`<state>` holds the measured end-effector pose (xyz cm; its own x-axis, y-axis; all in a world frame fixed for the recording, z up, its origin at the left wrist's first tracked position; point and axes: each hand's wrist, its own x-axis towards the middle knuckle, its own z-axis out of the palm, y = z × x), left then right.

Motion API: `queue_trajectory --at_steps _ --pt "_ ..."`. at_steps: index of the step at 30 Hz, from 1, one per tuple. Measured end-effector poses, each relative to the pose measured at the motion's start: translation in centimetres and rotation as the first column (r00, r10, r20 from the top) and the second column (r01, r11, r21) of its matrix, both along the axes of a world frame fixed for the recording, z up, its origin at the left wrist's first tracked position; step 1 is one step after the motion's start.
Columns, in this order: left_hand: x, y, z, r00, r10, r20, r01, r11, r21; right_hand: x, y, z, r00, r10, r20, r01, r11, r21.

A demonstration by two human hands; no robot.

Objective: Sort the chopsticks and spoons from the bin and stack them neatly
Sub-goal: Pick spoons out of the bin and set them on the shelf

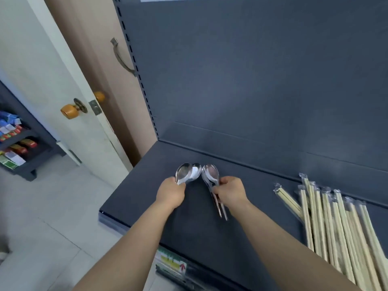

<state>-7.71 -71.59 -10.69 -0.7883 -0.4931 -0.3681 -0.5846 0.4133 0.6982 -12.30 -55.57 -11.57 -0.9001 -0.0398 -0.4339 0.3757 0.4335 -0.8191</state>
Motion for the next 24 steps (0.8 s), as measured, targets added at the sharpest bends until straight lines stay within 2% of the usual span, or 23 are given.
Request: queue_trajectory --at_steps 3,7,11,14,16,18,24 --pt "-1.5 -1.7 -0.3 0.997 -0.079 0.017 0.080 0.996 -0.042 0.0 -1.8 -0.3 0.999 -0.044 -0.001 0.044 0.999 0.010" --pt "-2.4 -3.0 -0.3 0.962 -0.262 0.082 0.274 0.923 -0.269 0.6 -3.8 0.0 0.996 -0.087 -0.014 0.087 0.996 0.020" --pt "-2.6 -3.8 -0.7 0.930 -0.368 0.010 0.355 0.887 -0.295 1.7 -4.7 0.9 0.996 -0.042 -0.078 0.059 0.972 0.230" --pt "-2.5 -4.2 -1.1 0.904 -0.427 -0.012 0.396 0.850 -0.347 2.6 -4.8 1.9 0.993 0.001 -0.121 0.052 0.897 0.438" --pt "-2.1 -4.4 -0.9 0.881 -0.474 0.004 0.434 0.803 -0.408 3.2 -4.8 2.3 0.990 0.032 -0.136 0.043 0.857 0.514" --pt "-1.7 -4.7 -0.7 0.850 -0.526 0.026 0.472 0.739 -0.481 3.8 -4.7 2.4 0.989 0.047 -0.137 0.033 0.850 0.526" --pt "-0.7 -4.1 2.1 0.719 -0.694 0.038 0.519 0.499 -0.694 6.2 -3.0 4.0 0.966 0.114 -0.230 0.045 0.807 0.589"
